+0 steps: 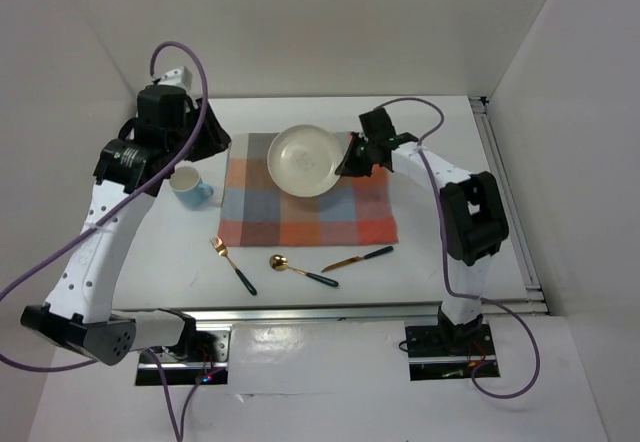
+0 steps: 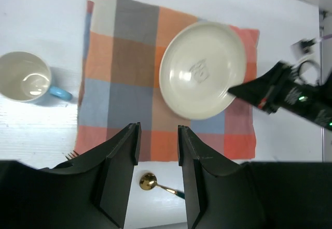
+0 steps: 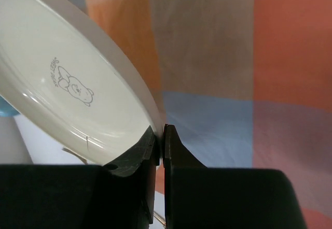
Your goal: Set the dinner table for one person
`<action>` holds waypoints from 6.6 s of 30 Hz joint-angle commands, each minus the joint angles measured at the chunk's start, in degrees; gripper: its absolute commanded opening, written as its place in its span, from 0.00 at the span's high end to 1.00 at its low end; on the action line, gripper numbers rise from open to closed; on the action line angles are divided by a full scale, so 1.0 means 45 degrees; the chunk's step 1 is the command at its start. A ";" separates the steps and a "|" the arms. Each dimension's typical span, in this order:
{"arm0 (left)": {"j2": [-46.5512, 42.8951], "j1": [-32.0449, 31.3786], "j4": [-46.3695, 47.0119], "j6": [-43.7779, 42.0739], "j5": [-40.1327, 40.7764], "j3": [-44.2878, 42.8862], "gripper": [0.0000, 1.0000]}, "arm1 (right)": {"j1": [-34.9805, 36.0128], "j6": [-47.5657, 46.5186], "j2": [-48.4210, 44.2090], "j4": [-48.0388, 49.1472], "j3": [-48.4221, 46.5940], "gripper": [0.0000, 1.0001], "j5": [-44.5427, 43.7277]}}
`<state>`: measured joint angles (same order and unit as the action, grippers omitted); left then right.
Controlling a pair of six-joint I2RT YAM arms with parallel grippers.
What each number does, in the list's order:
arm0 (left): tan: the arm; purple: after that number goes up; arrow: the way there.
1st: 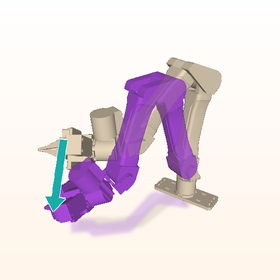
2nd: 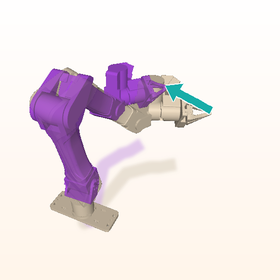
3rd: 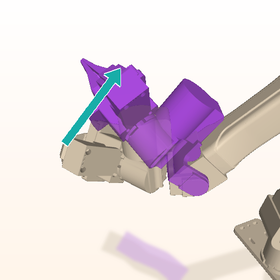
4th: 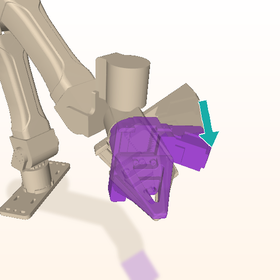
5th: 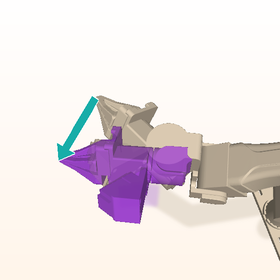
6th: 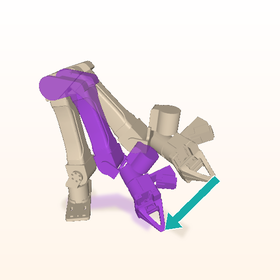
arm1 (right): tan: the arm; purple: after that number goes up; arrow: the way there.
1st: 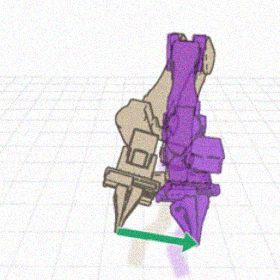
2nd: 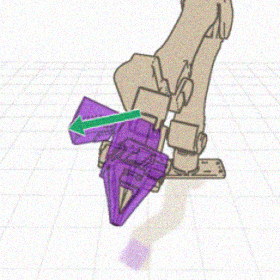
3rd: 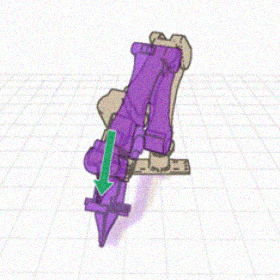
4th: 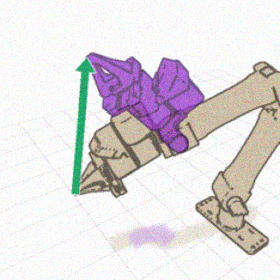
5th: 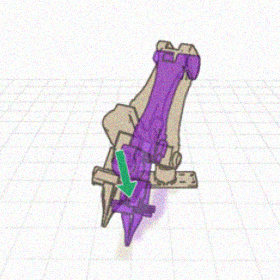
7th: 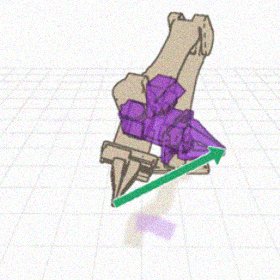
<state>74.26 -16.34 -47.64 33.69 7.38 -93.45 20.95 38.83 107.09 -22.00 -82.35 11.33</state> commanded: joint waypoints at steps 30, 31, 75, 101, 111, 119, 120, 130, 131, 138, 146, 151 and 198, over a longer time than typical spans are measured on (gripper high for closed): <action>-0.0680 0.0408 -0.0820 0.0382 0.0470 -0.1693 0.46 | 0.3955 -0.3215 0.2216 -0.1111 -0.5722 0.35 -0.1526; -0.0836 0.0408 -0.0820 0.0384 0.0470 -0.1694 0.46 | 0.4209 -0.4050 0.2586 -0.0257 -0.5724 0.36 -0.1097; 0.4627 0.3611 -0.1719 -0.0515 0.1272 -0.1362 0.31 | 0.3587 -0.2886 -0.3125 0.3135 0.1402 0.15 -0.0289; 0.9045 0.3963 -0.0527 -0.0241 0.1369 -0.1069 0.61 | -0.0359 -0.3531 -0.7528 0.1158 0.4295 0.10 0.0235; 0.8287 0.3925 -0.0995 -0.0727 0.2029 -0.2044 1.00 | -0.1060 -0.3396 -0.7762 0.0632 0.4141 0.10 0.0372; 0.8202 0.0355 -0.2770 -0.2525 0.1525 -0.6766 1.00 | -0.2329 -0.1601 -0.7391 -0.1729 0.3592 0.10 -0.3022; 0.8495 -0.0733 -0.3083 -0.2642 0.1389 -0.7333 1.00 | -0.2563 -0.1269 -0.7256 -0.2506 0.3437 0.10 -0.3432; 1.0393 -0.5390 -0.3516 -0.2759 0.0198 -0.9274 1.00 | -0.6021 0.0474 -0.7624 -0.3316 0.4860 0.15 -0.3164; 1.0393 -0.5683 -0.3400 -0.2761 0.0197 -0.8963 1.00 | -0.6313 0.0473 -0.7625 -0.3160 0.4997 0.15 -0.2912; 1.0393 -0.7462 -0.3263 -0.2468 0.0451 -0.7070 1.00 | -0.6843 -0.0074 -0.7741 -0.3041 0.5116 0.15 -0.2440; 0.9671 -0.8010 -0.3028 -0.1922 0.0451 -0.4784 1.00 | -0.7077 -0.0444 -0.7977 -0.2807 0.5487 0.15 -0.2069; 0.8636 -0.8127 -0.2578 -0.1647 0.0159 -0.2812 1.00 | -0.7077 -0.0445 -0.7977 -0.2572 0.5721 0.15 -0.1524; 0.2074 -0.1976 -0.1641 -0.0143 -0.0173 -0.2282 0.40 | 0.2784 -0.3686 -0.5928 -0.0541 0.5662 0.06 -0.0095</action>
<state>83.33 -25.63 -56.27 32.21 9.91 -106.19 30.81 23.97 78.32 -24.60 -54.02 15.81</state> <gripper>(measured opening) 0.606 0.942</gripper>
